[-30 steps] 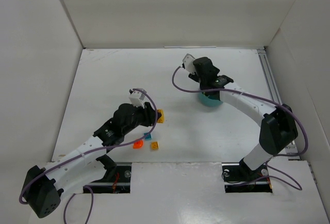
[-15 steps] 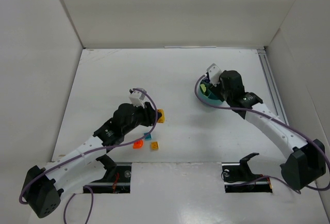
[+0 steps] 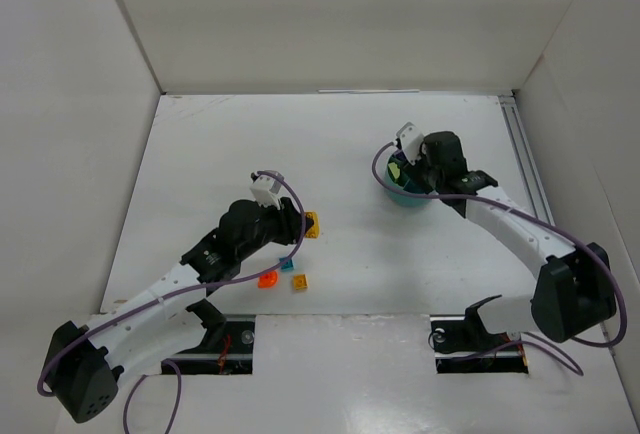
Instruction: Sort the legos into containers by color
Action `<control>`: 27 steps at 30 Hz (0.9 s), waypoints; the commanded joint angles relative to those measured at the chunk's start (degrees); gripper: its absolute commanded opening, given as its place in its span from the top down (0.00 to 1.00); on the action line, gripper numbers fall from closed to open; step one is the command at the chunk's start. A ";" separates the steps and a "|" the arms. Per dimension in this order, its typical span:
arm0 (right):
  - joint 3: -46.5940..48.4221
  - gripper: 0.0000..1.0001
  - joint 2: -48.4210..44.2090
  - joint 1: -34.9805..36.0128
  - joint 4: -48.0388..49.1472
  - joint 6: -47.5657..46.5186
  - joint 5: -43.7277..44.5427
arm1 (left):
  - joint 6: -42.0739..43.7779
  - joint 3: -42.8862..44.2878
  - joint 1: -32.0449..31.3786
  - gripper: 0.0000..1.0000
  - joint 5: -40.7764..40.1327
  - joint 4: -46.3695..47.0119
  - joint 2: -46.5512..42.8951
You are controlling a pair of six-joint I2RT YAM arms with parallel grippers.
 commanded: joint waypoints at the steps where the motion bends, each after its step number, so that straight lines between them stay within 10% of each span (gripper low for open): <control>1: 3.49 0.46 0.65 -0.36 4.40 0.26 0.48 | 0.81 2.13 0.23 0.82 -0.10 2.27 -1.36; 16: 5.77 0.58 0.65 -0.36 5.46 -0.79 -1.28 | 0.81 2.13 0.23 0.82 -1.24 2.27 -0.84; 27: 5.77 0.64 1.80 -0.36 5.46 -1.32 -4.09 | -0.33 1.61 0.23 0.53 -3.18 1.74 6.10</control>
